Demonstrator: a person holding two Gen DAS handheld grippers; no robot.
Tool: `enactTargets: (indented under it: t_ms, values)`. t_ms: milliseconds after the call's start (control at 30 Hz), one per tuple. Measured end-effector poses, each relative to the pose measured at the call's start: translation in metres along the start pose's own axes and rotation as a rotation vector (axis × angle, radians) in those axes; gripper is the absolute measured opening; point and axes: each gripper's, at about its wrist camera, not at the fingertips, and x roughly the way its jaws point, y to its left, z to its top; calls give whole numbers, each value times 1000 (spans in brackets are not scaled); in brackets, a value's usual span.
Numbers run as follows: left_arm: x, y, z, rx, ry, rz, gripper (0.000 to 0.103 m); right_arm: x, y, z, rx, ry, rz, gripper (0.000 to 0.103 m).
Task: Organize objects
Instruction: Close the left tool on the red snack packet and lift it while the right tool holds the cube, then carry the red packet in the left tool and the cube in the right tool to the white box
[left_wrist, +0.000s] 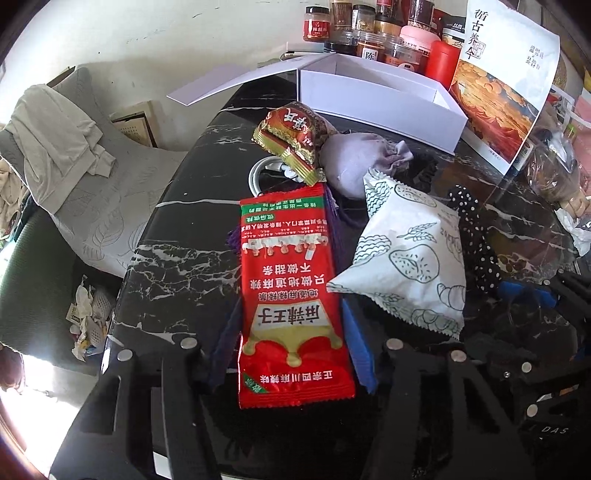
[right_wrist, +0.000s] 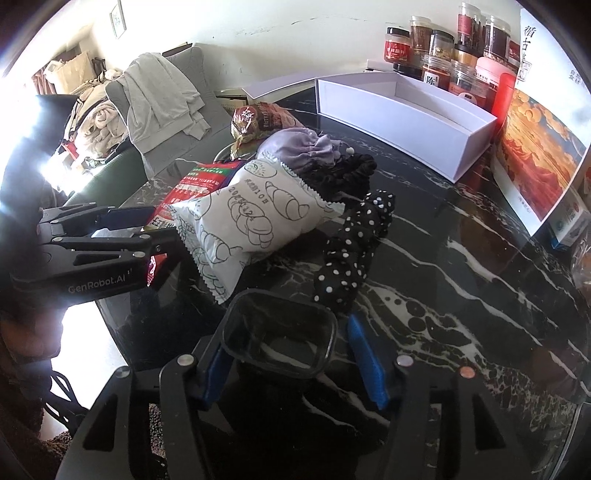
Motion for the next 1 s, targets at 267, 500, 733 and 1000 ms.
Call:
enactTargets:
  t_ms: [267, 500, 733, 1000]
  values:
    - [-19, 12, -25, -8, 27, -11, 53, -7, 0, -9, -6, -10, -19, 58]
    - [-30, 30, -40, -29, 30, 32, 55, -14, 1, -16, -13, -35, -25, 58]
    - [-23, 30, -29, -36, 13, 38, 59, -13, 1, -16, -7, -54, -35, 60]
    - [-14, 28, -17, -33, -20, 37, 49, -8, -1, -14, -6, -60, 23, 54]
